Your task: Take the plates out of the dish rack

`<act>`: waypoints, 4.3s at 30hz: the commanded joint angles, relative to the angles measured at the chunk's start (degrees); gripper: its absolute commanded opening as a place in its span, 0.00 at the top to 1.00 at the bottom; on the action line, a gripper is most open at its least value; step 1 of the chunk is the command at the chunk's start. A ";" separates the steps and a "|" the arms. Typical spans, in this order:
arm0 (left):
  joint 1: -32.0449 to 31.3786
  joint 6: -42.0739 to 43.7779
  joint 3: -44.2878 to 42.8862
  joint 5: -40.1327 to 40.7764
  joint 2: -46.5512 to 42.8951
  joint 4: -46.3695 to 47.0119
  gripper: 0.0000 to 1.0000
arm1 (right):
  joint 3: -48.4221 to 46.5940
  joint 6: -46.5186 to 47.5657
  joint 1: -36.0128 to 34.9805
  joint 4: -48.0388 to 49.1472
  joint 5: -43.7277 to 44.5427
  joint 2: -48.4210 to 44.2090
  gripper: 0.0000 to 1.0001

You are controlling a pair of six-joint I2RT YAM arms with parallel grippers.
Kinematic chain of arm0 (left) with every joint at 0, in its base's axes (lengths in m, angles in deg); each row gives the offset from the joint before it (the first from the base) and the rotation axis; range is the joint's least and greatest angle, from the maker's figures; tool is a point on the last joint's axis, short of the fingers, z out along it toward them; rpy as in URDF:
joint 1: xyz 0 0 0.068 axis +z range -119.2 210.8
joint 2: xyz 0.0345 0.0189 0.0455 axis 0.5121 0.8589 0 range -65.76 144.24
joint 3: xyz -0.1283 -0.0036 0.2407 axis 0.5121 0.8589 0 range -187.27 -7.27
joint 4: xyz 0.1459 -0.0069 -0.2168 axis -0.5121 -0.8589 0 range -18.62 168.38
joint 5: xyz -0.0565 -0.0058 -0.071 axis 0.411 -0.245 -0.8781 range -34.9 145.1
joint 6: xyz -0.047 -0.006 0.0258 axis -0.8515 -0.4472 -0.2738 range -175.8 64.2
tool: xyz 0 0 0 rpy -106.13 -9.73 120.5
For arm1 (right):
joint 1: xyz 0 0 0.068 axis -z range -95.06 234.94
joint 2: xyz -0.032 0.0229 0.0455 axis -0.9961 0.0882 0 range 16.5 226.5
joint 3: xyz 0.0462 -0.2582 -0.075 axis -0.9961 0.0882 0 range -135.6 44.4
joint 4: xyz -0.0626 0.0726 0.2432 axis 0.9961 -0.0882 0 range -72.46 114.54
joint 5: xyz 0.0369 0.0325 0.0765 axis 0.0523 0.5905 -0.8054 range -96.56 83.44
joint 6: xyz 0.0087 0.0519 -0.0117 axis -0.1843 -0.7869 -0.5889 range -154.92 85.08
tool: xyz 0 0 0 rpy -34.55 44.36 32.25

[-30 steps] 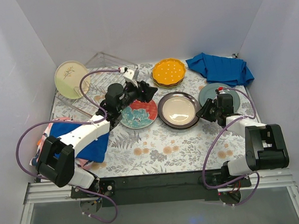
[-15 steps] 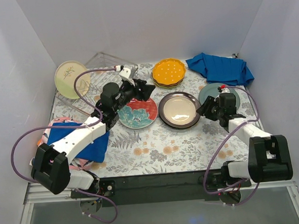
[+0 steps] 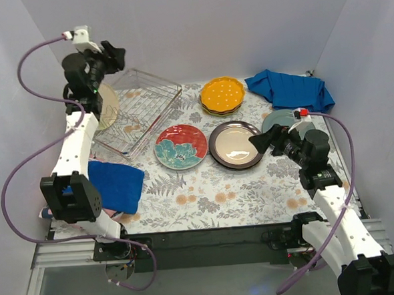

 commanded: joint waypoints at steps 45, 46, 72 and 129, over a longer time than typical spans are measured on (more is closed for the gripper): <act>24.52 7.87 -14.17 -6.56 25.23 -10.87 0.46 | 6.11 -3.55 -8.90 10.14 -6.12 -4.96 0.07; 24.52 7.87 -13.99 -5.85 25.31 -10.78 0.46 | 6.02 -3.38 -9.08 10.14 -6.03 -5.05 0.07; 26.19 8.48 -10.04 -7.95 27.42 -7.44 0.47 | 5.67 -3.64 -10.66 10.05 -5.76 -6.54 0.07; 23.46 15.52 6.75 -20.87 15.74 6.27 0.68 | 4.79 -1.79 -11.19 7.50 -4.10 -6.28 0.08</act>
